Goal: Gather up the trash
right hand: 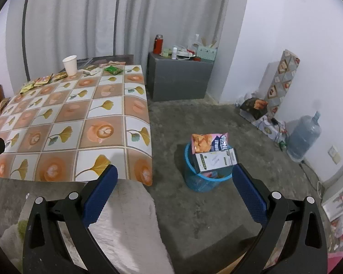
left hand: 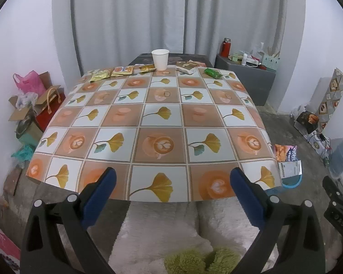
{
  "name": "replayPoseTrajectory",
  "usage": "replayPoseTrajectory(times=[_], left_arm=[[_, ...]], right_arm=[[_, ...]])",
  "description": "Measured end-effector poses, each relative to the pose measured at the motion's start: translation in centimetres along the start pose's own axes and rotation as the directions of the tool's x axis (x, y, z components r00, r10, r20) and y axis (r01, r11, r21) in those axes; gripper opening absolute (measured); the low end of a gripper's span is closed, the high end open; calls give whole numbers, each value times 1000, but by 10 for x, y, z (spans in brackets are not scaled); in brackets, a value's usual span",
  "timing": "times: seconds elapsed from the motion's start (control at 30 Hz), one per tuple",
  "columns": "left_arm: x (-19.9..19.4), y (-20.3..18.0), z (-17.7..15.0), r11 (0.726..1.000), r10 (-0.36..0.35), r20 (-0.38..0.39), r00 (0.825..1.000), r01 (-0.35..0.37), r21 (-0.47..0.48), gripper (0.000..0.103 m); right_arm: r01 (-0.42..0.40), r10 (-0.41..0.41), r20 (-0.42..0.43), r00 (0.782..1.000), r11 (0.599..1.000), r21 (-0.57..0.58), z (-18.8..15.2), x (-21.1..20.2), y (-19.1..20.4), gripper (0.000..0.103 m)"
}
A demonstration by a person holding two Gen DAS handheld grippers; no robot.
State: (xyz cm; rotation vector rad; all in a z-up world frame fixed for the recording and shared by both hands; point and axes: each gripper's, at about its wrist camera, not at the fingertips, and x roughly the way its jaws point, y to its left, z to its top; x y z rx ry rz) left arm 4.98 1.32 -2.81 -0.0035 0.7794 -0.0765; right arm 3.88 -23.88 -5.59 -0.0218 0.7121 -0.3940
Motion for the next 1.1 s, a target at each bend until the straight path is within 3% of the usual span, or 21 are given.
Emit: replayPoseTrajectory(times=[1.1], left_arm=[[-3, -4, 2, 1000, -7, 5, 1000, 7, 14, 97]], right_arm=[[-1, 1, 2, 1000, 1000, -5, 7, 1, 2, 96]])
